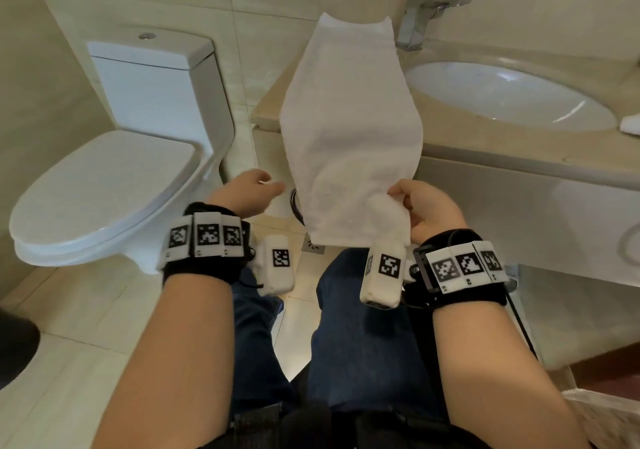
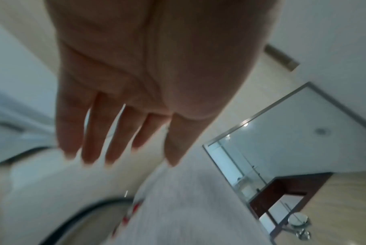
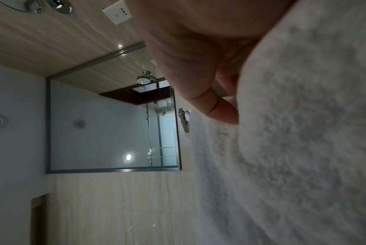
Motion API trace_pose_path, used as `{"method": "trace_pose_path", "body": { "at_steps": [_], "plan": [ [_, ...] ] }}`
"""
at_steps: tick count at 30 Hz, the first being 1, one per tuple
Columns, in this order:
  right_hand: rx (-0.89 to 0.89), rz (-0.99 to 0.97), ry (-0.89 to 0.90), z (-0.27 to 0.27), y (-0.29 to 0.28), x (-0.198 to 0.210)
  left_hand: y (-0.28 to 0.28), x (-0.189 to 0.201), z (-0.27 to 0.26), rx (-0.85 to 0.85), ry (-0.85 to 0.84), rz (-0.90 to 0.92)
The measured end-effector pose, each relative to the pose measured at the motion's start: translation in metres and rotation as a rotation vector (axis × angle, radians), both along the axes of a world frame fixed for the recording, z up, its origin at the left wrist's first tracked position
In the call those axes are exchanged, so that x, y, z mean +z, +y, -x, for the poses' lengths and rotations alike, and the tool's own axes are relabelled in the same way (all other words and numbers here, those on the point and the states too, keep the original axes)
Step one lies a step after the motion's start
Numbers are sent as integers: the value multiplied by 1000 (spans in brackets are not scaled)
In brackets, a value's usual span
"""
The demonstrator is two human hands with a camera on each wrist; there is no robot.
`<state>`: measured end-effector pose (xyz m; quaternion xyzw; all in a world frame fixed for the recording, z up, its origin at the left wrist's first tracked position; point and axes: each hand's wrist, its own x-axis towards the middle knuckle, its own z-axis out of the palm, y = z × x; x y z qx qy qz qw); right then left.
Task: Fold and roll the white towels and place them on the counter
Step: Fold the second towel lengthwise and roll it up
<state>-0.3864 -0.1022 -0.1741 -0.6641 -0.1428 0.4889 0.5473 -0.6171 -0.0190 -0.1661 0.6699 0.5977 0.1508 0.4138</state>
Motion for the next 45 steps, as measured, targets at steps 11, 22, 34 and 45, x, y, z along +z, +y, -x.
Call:
{"method": "trace_pose_path", "body": {
  "at_steps": [11,22,34,45],
  "plan": [
    [150,57,121,-20,-3,-30,11,-43,-44,230,-451,-138],
    [140,102,-54,-20,7,-36,14,-46,-37,285,-690,-75],
    [155,-35,-107,-17,7,-23,18,-50,-32,370,-765,146],
    [-187,-215,-613,-23,15,13,24,-21,-26,439,-609,-360]
  ]
}}
